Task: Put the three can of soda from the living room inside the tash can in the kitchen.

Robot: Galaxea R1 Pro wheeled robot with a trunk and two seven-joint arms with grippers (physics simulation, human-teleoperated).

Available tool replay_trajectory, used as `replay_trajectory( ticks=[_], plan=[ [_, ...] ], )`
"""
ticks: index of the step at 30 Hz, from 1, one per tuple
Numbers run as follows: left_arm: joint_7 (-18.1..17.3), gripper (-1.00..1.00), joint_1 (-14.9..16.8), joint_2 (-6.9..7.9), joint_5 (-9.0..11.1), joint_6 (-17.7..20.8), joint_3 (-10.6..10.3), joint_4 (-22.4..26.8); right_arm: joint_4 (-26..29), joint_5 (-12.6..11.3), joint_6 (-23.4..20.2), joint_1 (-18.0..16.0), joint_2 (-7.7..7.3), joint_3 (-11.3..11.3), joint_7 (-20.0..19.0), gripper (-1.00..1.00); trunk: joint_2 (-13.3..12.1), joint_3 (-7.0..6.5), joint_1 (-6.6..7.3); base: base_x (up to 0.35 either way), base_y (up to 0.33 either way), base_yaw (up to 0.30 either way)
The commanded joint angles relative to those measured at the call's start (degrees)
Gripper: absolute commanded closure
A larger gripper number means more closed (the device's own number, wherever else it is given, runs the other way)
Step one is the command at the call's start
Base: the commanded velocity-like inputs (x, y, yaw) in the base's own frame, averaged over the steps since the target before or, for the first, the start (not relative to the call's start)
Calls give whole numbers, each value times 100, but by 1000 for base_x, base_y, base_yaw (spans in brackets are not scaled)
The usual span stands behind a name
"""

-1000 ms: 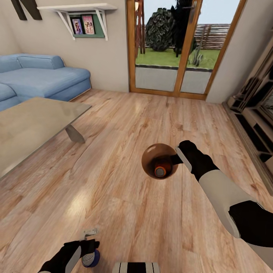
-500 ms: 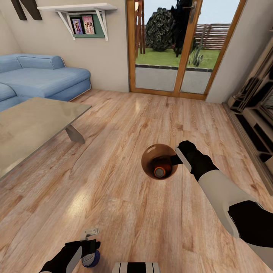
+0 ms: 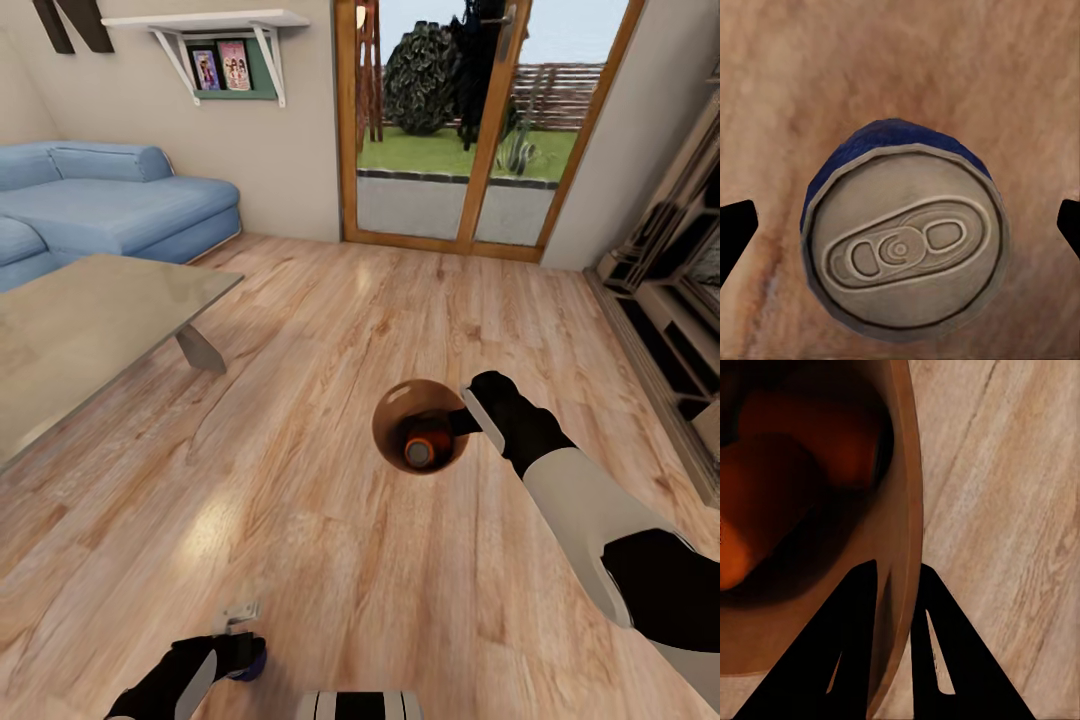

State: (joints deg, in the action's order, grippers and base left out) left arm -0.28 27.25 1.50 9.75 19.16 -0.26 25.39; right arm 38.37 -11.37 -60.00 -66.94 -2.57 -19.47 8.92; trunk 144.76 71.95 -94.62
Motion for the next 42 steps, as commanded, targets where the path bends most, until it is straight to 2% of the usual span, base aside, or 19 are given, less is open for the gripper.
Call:
replay_trajectory(
  ticks=[1, 23, 42],
  plan=[
    [0, -100, 0, 0, 0, 0, 0, 0, 3, 3, 0, -3, 0, 4, -13, 100, 1, -1, 1, -196, 0, 0],
    [-15, -100, 0, 7, 3, -6, 0, -3, 2, 3, 0, 1, -23, -17, -13, 100, 1, -1, 1, -27, 0, 0],
    [-16, -100, 9, 17, 10, -9, -3, 9, 3, 7, 0, 6, 26, -40, -13, 100, 1, -1, 1, 0, 0, 0]
  ],
)
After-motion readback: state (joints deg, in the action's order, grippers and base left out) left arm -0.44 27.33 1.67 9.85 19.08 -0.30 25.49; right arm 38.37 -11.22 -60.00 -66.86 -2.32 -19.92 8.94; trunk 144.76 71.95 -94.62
